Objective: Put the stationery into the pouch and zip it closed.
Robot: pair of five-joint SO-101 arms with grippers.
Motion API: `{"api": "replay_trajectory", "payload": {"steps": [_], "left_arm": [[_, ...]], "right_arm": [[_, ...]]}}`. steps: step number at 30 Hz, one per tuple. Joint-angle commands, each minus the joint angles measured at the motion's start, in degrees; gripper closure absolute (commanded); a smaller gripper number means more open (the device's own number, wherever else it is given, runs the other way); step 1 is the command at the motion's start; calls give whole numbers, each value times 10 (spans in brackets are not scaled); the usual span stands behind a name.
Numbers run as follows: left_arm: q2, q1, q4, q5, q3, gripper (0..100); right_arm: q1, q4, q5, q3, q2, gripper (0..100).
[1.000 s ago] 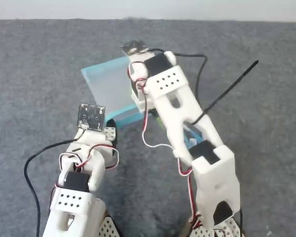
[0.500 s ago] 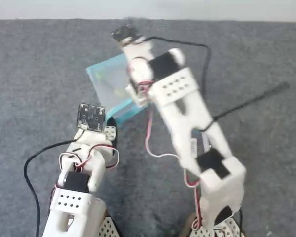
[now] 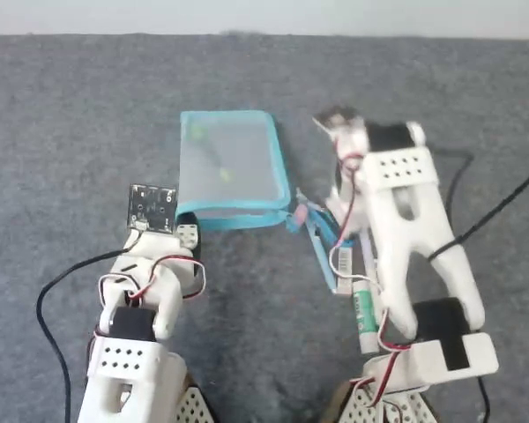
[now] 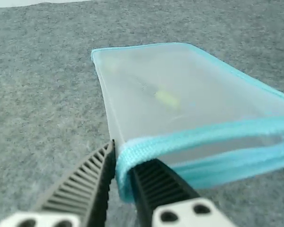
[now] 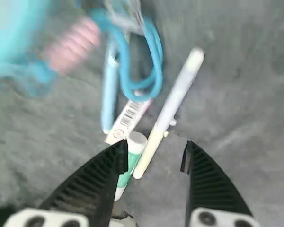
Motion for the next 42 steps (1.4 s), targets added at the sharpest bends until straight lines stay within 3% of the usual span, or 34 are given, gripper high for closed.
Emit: {"api": "replay_trajectory", "payload": {"steps": [1,11,19,28,33,39,42], "left_arm": [[-6,-2,-15,6,-7,987],[-6,-2,-14,6,-7,987],[-6,-4,-12,6,-7,987],[-10,-4,-12,4,0,987],[-10,-5,-12,4,0,987],[-10,-5,-12,4,0,987],[-10,-5,-12,4,0,987]], "right_arm": [[29,-102,14,121,-36,809],[73,-225,14,248,-32,809],[81,-279,14,282,-32,983],[132,-254,10,135,-28,987],[138,-254,10,55,47,981],[137,-254,12,39,101,846],[138,-244,13,38,99,843]]}}
